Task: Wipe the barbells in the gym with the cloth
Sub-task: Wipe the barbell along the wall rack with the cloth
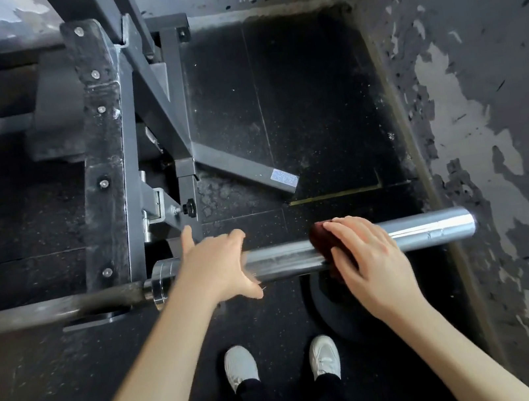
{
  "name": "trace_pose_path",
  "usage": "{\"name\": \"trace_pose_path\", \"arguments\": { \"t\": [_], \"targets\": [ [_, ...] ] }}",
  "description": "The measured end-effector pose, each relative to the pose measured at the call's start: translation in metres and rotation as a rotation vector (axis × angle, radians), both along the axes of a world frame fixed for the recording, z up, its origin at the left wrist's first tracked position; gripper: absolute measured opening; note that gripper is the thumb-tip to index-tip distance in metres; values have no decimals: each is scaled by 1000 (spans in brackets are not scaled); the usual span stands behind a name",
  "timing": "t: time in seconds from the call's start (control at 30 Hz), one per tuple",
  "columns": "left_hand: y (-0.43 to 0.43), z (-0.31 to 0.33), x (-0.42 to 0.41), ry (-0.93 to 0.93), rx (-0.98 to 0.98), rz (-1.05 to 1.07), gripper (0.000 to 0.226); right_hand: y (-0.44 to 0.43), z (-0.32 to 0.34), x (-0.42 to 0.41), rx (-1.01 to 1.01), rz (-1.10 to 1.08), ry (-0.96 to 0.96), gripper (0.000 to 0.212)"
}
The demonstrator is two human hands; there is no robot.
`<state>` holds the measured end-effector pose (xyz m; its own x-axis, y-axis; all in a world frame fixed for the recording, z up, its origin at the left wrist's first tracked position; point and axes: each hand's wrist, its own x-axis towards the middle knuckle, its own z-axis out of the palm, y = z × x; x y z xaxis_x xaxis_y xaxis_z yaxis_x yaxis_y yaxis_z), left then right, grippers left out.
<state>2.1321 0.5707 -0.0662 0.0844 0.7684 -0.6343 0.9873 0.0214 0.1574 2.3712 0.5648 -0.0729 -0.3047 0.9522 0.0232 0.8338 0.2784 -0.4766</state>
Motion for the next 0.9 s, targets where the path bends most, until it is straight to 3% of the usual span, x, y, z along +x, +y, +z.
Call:
{"name": "trace_pose_path", "arguments": {
  "t": [0.1, 0.27, 0.37, 0.47, 0.53, 0.63, 0.7, 0.8, 0.9],
  "targets": [
    [0, -5, -4, 48, -14, 5, 44, 3, 1, 9, -47, -35, -93, 45],
    [-19, -14, 1, 100, 261, -9, 41, 18, 1, -26, -93, -349, -94, 27],
    [-26, -17, 3, 104, 351, 17, 44, -12, 2, -60, -83, -126, -5, 37],
    [-37, -22, 6, 92, 499, 51, 53, -18, 5, -30, -91, 98, 58, 46],
    [-43, -27, 9, 118, 576, 82, 59, -2, 6, -7, -74, 27, 4, 43],
    [-47, -30, 13, 175, 614, 105, 64, 22, 2, -21, -118, -278, -67, 34],
    [-47, -32, 13, 204, 630, 109, 60, 15, -1, -47, -105, -250, -63, 32],
    [-33, -12, 4, 105, 490, 17, 49, -15, 1, -51, -76, -34, 40, 39],
    [2, 12, -15, -6, 3, -48, 47, -17, 9, -19, -31, 44, 73, 42]
  ]
}}
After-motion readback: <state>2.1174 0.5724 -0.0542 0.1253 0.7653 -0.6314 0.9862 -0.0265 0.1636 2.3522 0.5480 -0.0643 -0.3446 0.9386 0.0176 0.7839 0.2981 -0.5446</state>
